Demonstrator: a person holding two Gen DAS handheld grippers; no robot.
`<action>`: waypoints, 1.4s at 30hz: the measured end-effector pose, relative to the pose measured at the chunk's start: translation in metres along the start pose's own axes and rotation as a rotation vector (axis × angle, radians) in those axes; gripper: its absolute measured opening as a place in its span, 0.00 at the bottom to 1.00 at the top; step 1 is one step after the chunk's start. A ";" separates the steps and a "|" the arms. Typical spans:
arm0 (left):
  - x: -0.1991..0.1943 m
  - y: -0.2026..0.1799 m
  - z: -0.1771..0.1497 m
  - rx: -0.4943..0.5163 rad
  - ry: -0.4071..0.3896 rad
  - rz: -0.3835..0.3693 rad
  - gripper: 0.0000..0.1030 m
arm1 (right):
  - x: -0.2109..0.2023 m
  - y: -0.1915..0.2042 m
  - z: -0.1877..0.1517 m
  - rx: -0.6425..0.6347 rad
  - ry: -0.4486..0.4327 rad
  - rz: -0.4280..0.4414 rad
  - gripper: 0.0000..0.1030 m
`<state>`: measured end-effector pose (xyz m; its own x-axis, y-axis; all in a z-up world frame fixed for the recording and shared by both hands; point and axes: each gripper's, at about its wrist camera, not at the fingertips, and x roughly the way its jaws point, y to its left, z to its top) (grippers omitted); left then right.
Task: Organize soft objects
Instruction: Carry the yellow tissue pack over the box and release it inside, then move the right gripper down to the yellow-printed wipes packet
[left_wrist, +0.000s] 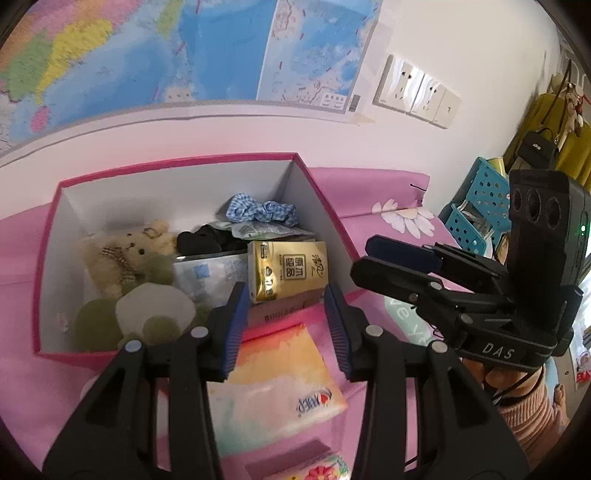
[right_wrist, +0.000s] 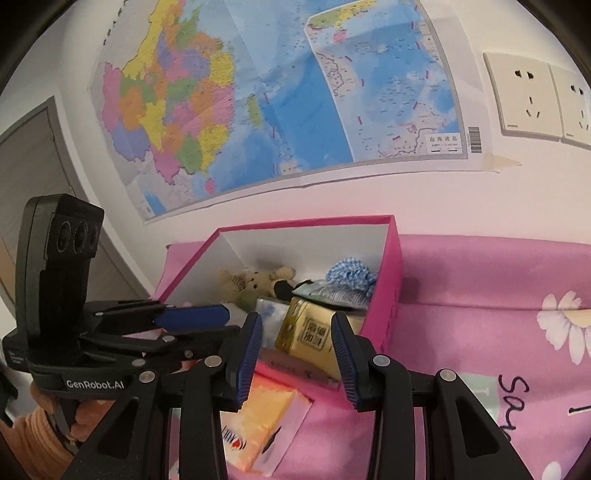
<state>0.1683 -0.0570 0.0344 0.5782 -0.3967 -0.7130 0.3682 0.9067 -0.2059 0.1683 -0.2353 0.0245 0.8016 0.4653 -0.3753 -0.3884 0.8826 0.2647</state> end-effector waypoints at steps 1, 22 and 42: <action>-0.006 -0.001 -0.003 0.004 -0.008 -0.004 0.42 | -0.001 0.001 -0.001 -0.002 0.000 0.003 0.38; -0.106 0.039 -0.139 -0.058 -0.027 0.071 0.47 | -0.048 0.100 -0.112 -0.139 0.185 0.355 0.44; -0.138 0.111 -0.250 -0.334 0.074 0.127 0.47 | 0.040 0.172 -0.192 -0.087 0.472 0.441 0.44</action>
<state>-0.0522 0.1344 -0.0581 0.5450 -0.2777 -0.7911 0.0313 0.9496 -0.3118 0.0464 -0.0521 -0.1160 0.2803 0.7468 -0.6031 -0.6868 0.5949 0.4175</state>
